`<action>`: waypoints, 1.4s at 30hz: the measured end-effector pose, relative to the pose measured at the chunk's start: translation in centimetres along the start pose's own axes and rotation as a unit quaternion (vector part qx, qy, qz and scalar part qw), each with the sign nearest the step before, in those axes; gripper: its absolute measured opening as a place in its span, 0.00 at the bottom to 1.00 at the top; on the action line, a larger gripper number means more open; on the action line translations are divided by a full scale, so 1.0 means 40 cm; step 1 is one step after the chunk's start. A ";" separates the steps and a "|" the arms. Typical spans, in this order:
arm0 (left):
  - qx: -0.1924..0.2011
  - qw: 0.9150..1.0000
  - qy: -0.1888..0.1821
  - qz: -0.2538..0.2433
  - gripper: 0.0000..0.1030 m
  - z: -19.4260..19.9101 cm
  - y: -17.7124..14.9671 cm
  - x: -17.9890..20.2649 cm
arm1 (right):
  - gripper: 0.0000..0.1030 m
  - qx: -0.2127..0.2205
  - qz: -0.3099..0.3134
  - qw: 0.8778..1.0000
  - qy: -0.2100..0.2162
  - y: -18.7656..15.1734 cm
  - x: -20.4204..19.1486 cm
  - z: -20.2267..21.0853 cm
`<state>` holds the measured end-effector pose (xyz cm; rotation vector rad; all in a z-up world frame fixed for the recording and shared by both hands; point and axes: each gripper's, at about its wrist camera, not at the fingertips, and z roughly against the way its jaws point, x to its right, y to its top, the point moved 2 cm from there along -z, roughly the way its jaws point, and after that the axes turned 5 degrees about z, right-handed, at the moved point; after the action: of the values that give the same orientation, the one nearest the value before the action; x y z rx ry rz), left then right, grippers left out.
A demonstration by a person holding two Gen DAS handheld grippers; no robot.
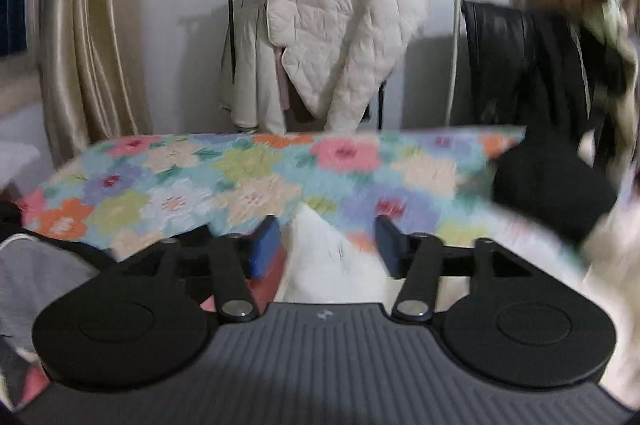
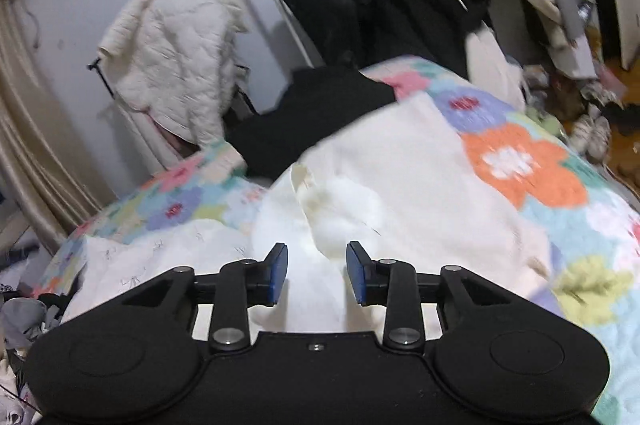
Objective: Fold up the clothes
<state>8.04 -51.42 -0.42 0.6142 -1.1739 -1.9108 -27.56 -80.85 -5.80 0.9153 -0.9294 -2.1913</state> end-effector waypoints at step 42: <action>-0.046 0.999 -0.018 0.014 0.00 0.581 -0.139 -0.125 | 0.05 -0.045 0.072 0.984 0.157 -0.153 -0.120 0.354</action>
<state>-8.27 -34.12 5.14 0.5127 -1.1043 -1.9487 -37.04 -68.53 -1.45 1.0777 -0.7157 -1.8816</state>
